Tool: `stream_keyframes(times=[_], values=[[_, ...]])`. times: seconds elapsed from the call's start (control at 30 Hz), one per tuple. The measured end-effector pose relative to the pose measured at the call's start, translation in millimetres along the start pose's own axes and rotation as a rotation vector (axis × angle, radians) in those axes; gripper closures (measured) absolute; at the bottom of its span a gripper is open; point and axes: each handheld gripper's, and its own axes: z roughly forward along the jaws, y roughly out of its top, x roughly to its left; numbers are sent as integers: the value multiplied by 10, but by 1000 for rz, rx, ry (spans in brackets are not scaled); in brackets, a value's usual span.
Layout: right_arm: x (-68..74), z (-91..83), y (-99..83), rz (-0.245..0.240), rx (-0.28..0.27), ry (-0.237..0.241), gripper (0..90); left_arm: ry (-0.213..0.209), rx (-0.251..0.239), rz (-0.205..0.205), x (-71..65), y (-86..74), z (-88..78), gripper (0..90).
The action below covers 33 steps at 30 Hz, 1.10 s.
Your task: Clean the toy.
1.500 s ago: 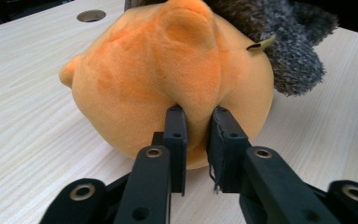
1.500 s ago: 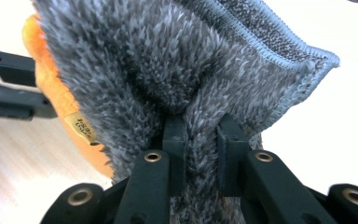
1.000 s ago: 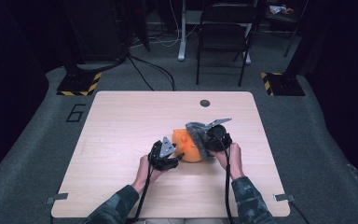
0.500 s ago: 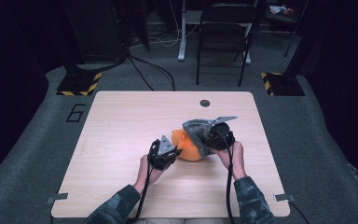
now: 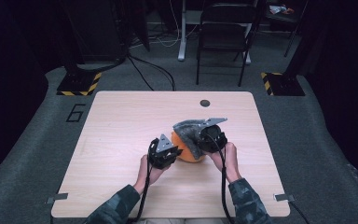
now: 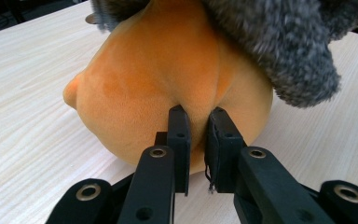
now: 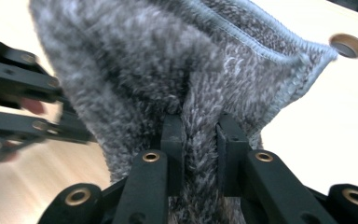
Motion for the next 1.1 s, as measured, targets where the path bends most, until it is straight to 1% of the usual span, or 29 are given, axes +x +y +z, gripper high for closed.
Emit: stream_keyframes(times=[0.03, 0.1, 0.13, 0.17, 0.4, 0.47, 0.53, 0.57, 0.7, 0.73, 0.77, 0.8, 0.83, 0.87, 0.93, 0.97, 1.03, 1.1], values=[[-19, 13, -9, 2, 4, -3, 767, 3, -3, -3, 7, -8, 6, 807], [-76, 37, -41, 6, 33, -16, 766, 4, -4, -8, 22, -17, 14, 802], [-103, 51, -60, 17, 46, -15, 767, -1, 2, -6, 35, -19, 11, 801], [-144, 67, -79, 17, 55, -16, 766, -1, -2, -12, 36, -24, 16, 800], [-379, 194, -237, 90, 129, -16, 765, -4, -3, -14, 50, -38, 23, 794], [-433, 236, -287, 107, 146, -27, 766, -11, 1, -13, 56, -38, 19, 792], [-476, 277, -332, 127, 160, -26, 766, -11, 1, -11, 57, -38, 19, 791], [-489, 297, -352, 137, 167, -28, 766, -5, -5, -12, 53, -40, 25, 790], [-536, 364, -418, 147, 193, -41, 766, -8, -6, -5, 50, -37, 25, 789], [-541, 384, -436, 163, 199, -43, 766, -9, -6, -5, 47, -37, 27, 789], [-557, 392, -451, 160, 205, -42, 766, -10, -7, -6, 43, -36, 28, 790], [-565, 403, -461, 164, 208, -50, 766, -9, -7, -6, 43, -35, 28, 790], [-570, 402, -464, 164, 213, -43, 766, -10, -8, -6, 41, -35, 30, 789], [-575, 401, -469, 173, 213, -48, 767, -9, -11, -6, 40, -35, 33, 790], [-589, 377, -461, 176, 206, -43, 768, -10, -10, -6, 42, -35, 30, 790], [-600, 344, -440, 166, 204, -44, 768, -10, -10, -5, 48, -36, 28, 790], [-594, 282, -396, 164, 185, -44, 769, -10, -13, -13, 57, -39, 27, 790], [-565, 184, -318, 149, 148, -41, 769, -8, -18, -15, 56, -41, 29, 790]])
